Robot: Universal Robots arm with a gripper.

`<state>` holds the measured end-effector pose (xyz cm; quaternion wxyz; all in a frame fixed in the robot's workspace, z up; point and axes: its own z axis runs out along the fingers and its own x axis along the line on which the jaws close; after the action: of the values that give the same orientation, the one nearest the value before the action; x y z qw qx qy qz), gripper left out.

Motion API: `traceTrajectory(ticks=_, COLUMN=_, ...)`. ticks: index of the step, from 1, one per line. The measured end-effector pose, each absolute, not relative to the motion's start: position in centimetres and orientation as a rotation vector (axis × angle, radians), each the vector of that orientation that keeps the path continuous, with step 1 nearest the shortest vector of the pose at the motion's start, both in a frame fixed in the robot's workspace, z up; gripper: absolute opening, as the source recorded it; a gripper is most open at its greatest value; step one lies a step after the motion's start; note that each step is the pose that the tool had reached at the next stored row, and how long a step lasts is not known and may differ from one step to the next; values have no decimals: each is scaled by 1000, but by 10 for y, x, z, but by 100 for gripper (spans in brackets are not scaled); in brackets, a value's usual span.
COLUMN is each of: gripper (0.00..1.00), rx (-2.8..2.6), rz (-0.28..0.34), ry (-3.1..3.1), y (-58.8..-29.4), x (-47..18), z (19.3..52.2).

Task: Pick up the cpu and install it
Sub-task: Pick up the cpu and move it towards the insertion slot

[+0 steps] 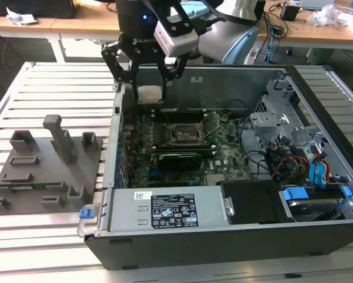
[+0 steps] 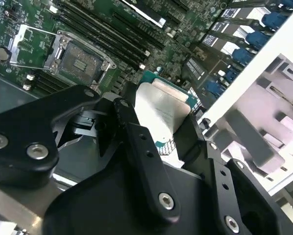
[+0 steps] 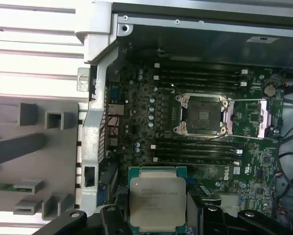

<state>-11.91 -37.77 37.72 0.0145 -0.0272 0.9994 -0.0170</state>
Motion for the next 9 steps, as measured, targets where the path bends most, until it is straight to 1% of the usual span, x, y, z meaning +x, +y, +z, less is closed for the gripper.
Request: traceTrajectory(ticks=9, gripper=55, rx=-85, rz=-57, ry=3111, y=-364, x=-93, z=363)
